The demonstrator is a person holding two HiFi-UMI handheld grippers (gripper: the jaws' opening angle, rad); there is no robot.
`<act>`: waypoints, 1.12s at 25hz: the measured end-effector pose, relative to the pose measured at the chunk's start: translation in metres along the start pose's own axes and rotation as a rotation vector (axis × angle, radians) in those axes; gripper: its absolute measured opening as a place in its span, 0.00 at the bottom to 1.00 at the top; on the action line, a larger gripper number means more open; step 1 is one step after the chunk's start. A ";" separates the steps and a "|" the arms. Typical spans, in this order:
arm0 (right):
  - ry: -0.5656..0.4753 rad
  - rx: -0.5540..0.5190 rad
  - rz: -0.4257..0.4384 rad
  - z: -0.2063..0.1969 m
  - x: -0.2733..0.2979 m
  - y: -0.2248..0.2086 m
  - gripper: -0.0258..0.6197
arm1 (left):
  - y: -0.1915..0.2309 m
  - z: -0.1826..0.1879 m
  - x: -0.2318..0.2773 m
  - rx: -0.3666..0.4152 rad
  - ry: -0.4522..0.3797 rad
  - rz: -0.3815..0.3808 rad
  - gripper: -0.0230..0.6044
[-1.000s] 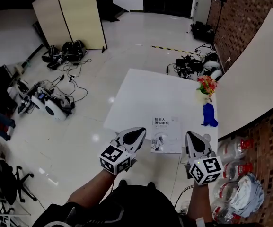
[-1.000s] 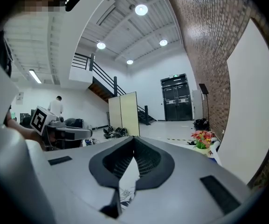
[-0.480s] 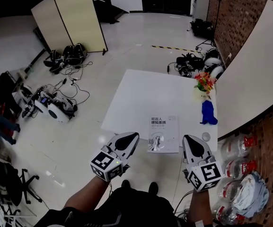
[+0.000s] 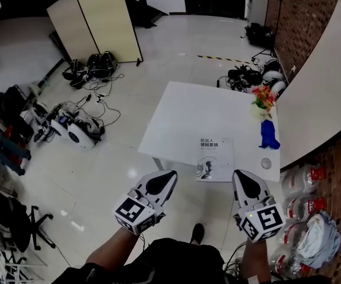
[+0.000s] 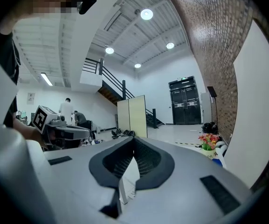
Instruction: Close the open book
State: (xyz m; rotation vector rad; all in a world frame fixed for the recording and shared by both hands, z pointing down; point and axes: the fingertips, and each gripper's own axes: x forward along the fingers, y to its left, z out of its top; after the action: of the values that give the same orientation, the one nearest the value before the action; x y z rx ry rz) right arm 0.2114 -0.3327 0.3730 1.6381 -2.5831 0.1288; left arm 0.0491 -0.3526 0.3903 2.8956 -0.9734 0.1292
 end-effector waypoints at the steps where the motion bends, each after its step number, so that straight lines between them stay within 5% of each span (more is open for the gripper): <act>1: 0.003 -0.005 -0.005 0.001 -0.004 0.012 0.04 | -0.002 0.000 -0.014 0.001 -0.007 0.005 0.03; 13: 0.069 0.013 -0.089 -0.013 -0.059 0.171 0.04 | -0.010 -0.022 -0.178 -0.095 -0.045 -0.044 0.03; 21: 0.043 0.020 -0.138 -0.001 -0.141 0.196 0.04 | -0.071 -0.013 -0.213 -0.064 -0.064 -0.102 0.03; 28: 0.008 0.010 -0.082 -0.004 -0.211 0.206 0.04 | -0.151 -0.002 -0.234 -0.038 -0.079 -0.092 0.03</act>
State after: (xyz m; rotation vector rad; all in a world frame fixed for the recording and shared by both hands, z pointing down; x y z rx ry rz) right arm 0.1146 -0.0550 0.3475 1.7402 -2.5087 0.1437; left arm -0.0451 -0.0923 0.3591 2.9239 -0.8425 -0.0094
